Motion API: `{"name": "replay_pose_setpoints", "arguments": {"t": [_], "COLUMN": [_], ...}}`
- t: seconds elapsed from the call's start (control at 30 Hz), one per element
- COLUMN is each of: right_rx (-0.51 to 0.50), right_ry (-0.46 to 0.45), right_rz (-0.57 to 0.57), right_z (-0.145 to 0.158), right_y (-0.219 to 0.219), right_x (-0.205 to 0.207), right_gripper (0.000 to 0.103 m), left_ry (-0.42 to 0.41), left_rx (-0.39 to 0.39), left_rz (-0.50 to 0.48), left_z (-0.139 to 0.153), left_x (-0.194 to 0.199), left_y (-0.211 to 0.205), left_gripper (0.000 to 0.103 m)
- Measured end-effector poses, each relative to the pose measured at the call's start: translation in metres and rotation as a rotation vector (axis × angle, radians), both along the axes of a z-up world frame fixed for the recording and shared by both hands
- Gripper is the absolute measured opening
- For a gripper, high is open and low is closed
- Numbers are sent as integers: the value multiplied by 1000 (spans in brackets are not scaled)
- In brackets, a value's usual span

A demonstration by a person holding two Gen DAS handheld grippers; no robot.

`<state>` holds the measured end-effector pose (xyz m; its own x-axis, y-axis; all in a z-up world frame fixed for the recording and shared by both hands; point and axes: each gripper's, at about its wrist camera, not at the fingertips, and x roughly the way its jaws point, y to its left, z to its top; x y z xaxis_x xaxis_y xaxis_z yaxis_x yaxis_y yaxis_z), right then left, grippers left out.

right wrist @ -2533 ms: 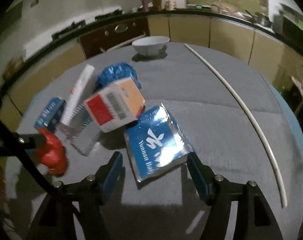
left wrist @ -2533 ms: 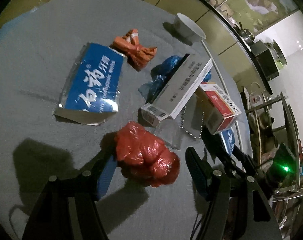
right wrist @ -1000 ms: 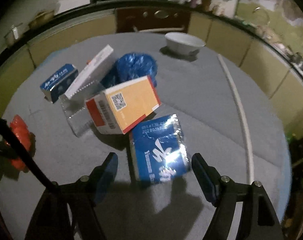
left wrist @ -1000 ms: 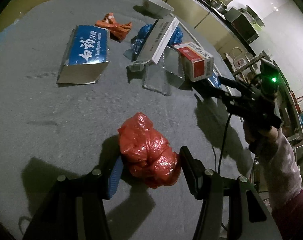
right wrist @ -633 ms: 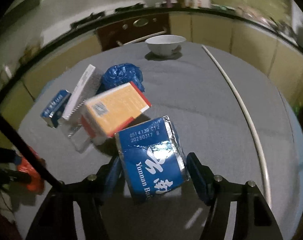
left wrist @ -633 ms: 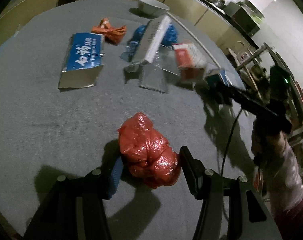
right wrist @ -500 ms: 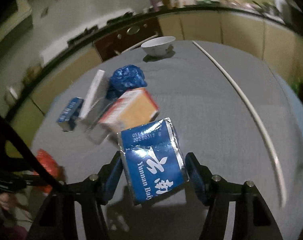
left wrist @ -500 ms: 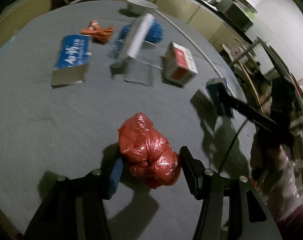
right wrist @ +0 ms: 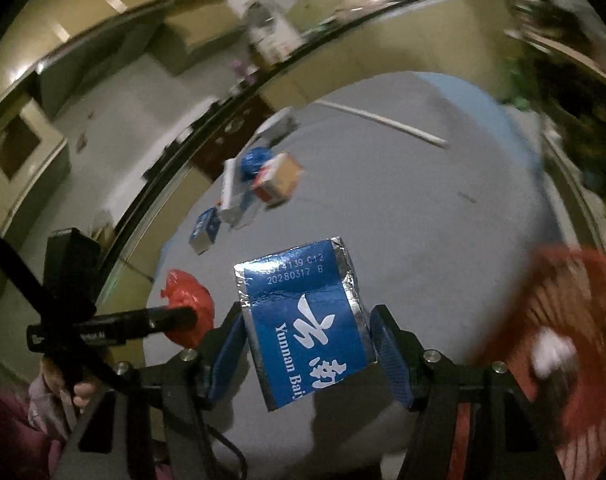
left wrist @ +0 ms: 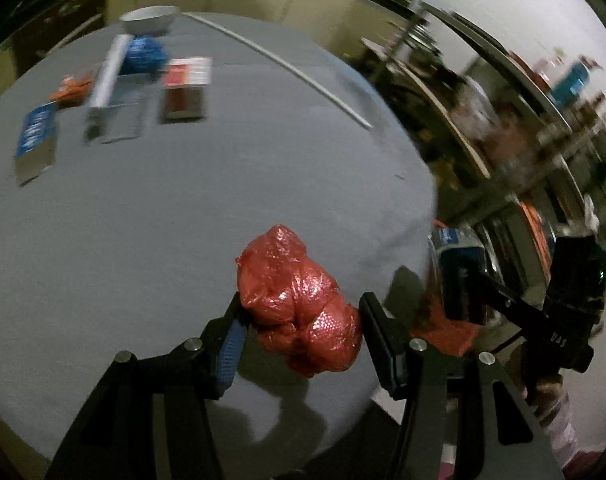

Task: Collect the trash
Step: 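Carry the red bag with left and the packet with right toward the red basket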

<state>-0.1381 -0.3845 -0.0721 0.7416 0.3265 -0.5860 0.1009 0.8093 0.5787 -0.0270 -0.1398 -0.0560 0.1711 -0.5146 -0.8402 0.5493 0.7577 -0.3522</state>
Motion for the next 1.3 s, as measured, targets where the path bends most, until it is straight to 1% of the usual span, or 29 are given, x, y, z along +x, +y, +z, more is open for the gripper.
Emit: {"name": "replay_pose_setpoints", "arguments": {"t": [0.07, 0.17, 0.27, 0.33, 0.47, 0.53, 0.6, 0.7, 0.8, 0.9, 1.0, 1.07, 1.17, 1.3], "right_rx": [11, 19, 8, -1, 11, 11, 33, 47, 47, 33, 4, -6, -1, 1], "right_ry": [-5, -42, -91, -125, -143, -143, -144, -156, -171, -202, -248, -270, -292, -306], "right_rz": [-61, -154, -254, -321, -416, -449, -481, -507, -516, -525, -535, -545, -552, -531], "right_z": [4, 17, 35, 45, 46, 44, 40, 39, 46, 61, 79, 88, 93, 98], "right_y": [-14, -38, -59, -71, -83, -86, -90, -95, -96, -98, -94, -91, -82, -68], "right_x": [-28, -72, -115, -143, -190, -208, -223, -238, -240, -245, -257, -266, -272, -263], "right_gripper": [65, 66, 66, 66, 65, 65, 66, 65, 66, 66, 66, 65, 66, 66], "left_ry": [11, 9, -22, -45, -92, -111, -126, -136, -143, -161, -187, -195, -217, -239], "left_rx": [8, 4, 30, 32, 6, -5, -7, 5, 10, 0, -30, -48, -55, -65], "left_rz": [-45, -111, -184, -243, -358, -424, -483, -544, -566, -570, -576, -586, -603, -588], "left_z": [2, 8, 18, 28, 52, 61, 66, 69, 73, 84, 97, 102, 107, 114], "left_x": [-10, -23, -37, -49, -79, -99, -117, -135, -143, -149, -158, -164, -173, -170], "left_y": [-23, -54, -91, -119, -167, -184, -196, -207, -213, -215, -213, -207, -193, -164], "left_gripper": [57, 57, 57, 57, 57, 57, 57, 57, 57, 57, 57, 57, 57, 57]}}
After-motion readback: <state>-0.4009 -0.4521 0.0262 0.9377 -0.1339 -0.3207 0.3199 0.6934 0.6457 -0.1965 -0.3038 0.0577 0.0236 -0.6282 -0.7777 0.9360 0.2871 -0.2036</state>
